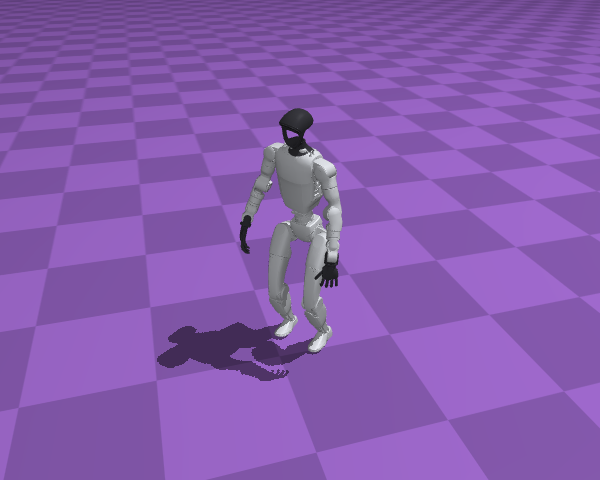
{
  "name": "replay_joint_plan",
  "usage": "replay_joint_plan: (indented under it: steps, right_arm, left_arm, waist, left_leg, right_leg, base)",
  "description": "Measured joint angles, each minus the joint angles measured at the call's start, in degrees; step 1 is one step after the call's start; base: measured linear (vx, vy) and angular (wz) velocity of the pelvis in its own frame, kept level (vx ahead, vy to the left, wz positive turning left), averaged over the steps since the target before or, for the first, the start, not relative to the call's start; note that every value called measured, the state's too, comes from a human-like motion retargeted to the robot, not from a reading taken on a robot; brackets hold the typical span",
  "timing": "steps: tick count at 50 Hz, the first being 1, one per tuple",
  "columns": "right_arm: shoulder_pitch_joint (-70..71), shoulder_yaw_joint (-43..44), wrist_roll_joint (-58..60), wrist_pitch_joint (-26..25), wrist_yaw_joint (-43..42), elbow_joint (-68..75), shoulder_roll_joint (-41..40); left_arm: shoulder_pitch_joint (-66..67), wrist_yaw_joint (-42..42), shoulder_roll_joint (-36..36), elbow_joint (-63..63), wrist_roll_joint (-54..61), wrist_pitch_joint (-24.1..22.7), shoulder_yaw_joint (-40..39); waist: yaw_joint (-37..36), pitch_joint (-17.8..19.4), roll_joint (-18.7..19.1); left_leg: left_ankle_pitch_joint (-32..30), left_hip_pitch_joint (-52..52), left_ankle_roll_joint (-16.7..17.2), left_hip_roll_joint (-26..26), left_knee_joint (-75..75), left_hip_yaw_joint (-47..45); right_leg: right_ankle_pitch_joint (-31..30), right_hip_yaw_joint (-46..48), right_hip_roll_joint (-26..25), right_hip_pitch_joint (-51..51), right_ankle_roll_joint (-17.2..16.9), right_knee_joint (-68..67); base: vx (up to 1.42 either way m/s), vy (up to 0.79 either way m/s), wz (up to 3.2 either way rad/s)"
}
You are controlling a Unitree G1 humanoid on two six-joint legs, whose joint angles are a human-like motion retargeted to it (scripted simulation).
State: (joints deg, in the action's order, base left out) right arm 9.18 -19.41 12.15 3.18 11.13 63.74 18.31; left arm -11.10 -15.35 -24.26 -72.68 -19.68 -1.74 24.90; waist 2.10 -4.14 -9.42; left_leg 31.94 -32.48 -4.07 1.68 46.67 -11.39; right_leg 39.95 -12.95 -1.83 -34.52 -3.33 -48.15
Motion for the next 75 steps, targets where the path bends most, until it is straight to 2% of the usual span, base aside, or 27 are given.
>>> replay_joint_plan:
  steps: [5, 13, 25, 33, 43, 75]
  right_arm:
    - [2.2, 0.4, -1.0, -0.1, 1.5, 1.0, 1.9]
    - [3.3, -1.4, -2.1, 0.7, 0.9, -1.6, 3.2]
    - [5.1, -4.4, -2.6, 2.1, -0.6, -3.4, 3.3]
    - [5.0, -5.4, -2.0, 2.6, -1.1, -2.7, 3.1]
    - [5.2, -4.7, -1.1, 3.2, -1.5, -1.2, 3.4]
    - [2.3, -2.5, 0.8, 5.1, -4.9, -3.5, 3.1]
  left_arm:
    - [-0.6, -2.9, -0.3, -0.4, -1.2, 0.3, 1.3]
    - [-0.3, -2.2, -1.3, 0.2, -3.1, 0.0, 4.1]
    - [-1.4, 2.1, -3.3, 1.3, -2.0, -0.6, 5.3]
    - [-1.3, 3.2, -3.7, 0.8, -1.4, -0.8, 5.3]
    - [-1.7, 3.3, -3.4, -0.1, -1.5, -1.3, 5.7]
    - [0.8, 6.5, -1.4, 0.7, -3.3, -1.8, 5.7]
  waist:
    - [0.5, 0.0, 2.4]
    - [1.4, 2.2, 3.8]
    - [-1.6, 4.6, 4.7]
    - [-2.8, 4.9, 4.1]
    - [-3.0, 5.1, 3.2]
    - [-2.7, 1.8, 1.8]
  left_leg:
    - [-0.7, 0.3, -0.2, 0.1, -5.5, -0.3]
    - [-0.6, -7.3, -0.9, 0.7, -5.5, -0.2]
    - [-1.8, -24.1, 0.4, -1.6, 5.2, 2.5]
    - [-1.4, -31.3, 1.3, -3.2, 12.1, 4.0]
    - [0.1, -33.8, 1.7, -3.5, 16.3, 4.3]
    - [4.8, -34.2, 0.4, -4.8, 26.9, 3.3]
  right_leg:
    - [-1.8, 1.9, -0.3, -4.1, -1.2, 1.0]
    - [-3.2, 4.6, 2.1, -13.8, -2.7, -5.8]
    - [-3.5, 7.6, 2.4, -26.6, -1.3, -11.8]
    - [-3.5, 8.6, 1.5, -32.0, -1.2, -15.8]
    - [-2.8, 8.3, 1.1, -34.0, -1.6, -19.0]
    - [-1.5, 7.2, 0.4, -34.2, -4.7, -27.7]
  base:
    - [-0.12, 0.03, 0.15]
    - [-0.18, 0.02, 0.3]
    - [-0.18, -0.05, 0.21]
    - [-0.1, -0.01, 0.04]
    - [-0.03, 0.02, -0.02]
    - [0.0, 0.01, -0.01]
